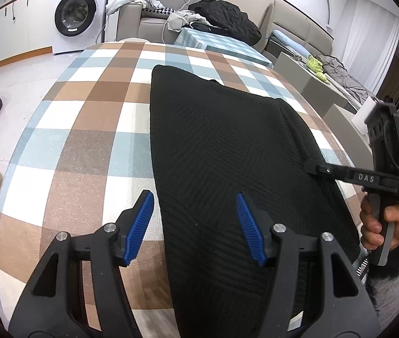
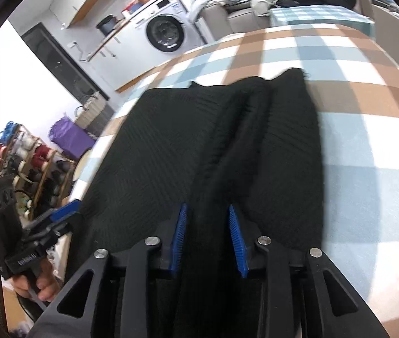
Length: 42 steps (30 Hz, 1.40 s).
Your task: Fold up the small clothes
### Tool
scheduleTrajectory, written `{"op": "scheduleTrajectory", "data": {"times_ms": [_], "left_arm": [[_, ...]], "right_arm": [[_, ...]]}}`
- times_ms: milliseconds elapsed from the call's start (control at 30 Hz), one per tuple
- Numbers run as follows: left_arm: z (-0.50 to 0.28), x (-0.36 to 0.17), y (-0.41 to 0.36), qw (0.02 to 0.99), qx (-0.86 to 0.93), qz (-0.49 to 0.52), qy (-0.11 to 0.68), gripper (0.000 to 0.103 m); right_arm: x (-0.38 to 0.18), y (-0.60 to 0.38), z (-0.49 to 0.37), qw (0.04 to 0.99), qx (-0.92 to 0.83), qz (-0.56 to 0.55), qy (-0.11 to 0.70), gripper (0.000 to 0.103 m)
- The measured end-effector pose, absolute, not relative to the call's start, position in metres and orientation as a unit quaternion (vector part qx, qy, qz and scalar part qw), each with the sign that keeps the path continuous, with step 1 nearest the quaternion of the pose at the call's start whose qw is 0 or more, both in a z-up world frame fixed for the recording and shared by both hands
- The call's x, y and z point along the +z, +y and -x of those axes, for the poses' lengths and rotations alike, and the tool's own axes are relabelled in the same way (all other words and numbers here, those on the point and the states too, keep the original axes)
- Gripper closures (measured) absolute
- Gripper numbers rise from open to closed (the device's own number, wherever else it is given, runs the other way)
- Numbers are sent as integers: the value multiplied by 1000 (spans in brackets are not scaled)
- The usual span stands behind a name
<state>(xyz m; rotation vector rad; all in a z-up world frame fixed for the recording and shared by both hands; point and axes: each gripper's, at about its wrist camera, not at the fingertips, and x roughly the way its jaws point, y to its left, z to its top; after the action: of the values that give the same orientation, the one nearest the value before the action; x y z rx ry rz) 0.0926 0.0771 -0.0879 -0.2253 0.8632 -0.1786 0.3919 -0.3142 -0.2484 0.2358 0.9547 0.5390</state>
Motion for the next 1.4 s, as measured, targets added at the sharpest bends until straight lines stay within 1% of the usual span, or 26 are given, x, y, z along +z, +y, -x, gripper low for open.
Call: {"op": "scheduleTrajectory", "data": {"times_ms": [100, 133, 167, 233, 433, 467, 500, 533, 567, 600, 667, 767, 833, 900, 1033, 1100, 1233, 1400], "left_arm": [[-93, -89, 78, 897, -86, 110, 418, 45], [-94, -89, 77, 897, -87, 111, 419, 45], [-94, -90, 77, 897, -88, 111, 419, 45], [-94, -90, 75, 896, -90, 109, 420, 45], [-95, -93, 74, 894, -91, 110, 424, 45], [-95, -94, 74, 893, -91, 111, 426, 45], [-96, -95, 74, 893, -91, 112, 427, 45], [-95, -94, 75, 893, -90, 112, 427, 45], [-95, -94, 75, 893, -90, 113, 426, 45], [-94, -91, 76, 894, -91, 113, 423, 45], [-92, -86, 78, 897, -92, 117, 415, 45], [-88, -78, 82, 901, -100, 127, 404, 45], [-86, -73, 82, 903, -101, 124, 398, 45], [-85, -72, 80, 904, -101, 120, 397, 42], [-88, -78, 77, 901, -100, 117, 406, 42], [-88, -81, 75, 899, -100, 115, 411, 42], [-90, -86, 72, 896, -102, 113, 417, 42], [-91, -90, 67, 894, -105, 108, 422, 42]], "right_arm": [[-253, -327, -388, 837, 272, -139, 455, 73], [-253, -328, -389, 832, 277, -146, 457, 71], [-255, -330, -391, 823, 292, -162, 460, 64], [-256, -331, -397, 805, 316, -194, 463, 59], [-255, -309, -414, 817, 309, -170, 456, 59], [-254, -304, -415, 821, 305, -161, 454, 62], [-253, -300, -415, 828, 297, -149, 452, 67], [-253, -295, -415, 834, 289, -133, 451, 79], [-251, -291, -413, 839, 288, -123, 444, 87], [-249, -290, -410, 844, 290, -117, 435, 90], [-230, -288, -396, 867, 292, -95, 392, 92], [-195, -294, -375, 894, 285, -73, 340, 93], [-183, -301, -371, 903, 266, -62, 331, 93], [-186, -312, -376, 902, 250, -70, 344, 93], [-224, -321, -391, 886, 219, -79, 401, 92], [-240, -329, -396, 873, 214, -105, 426, 90], [-242, -342, -396, 868, 225, -131, 424, 85], [-240, -353, -401, 879, 199, -161, 402, 84]]}}
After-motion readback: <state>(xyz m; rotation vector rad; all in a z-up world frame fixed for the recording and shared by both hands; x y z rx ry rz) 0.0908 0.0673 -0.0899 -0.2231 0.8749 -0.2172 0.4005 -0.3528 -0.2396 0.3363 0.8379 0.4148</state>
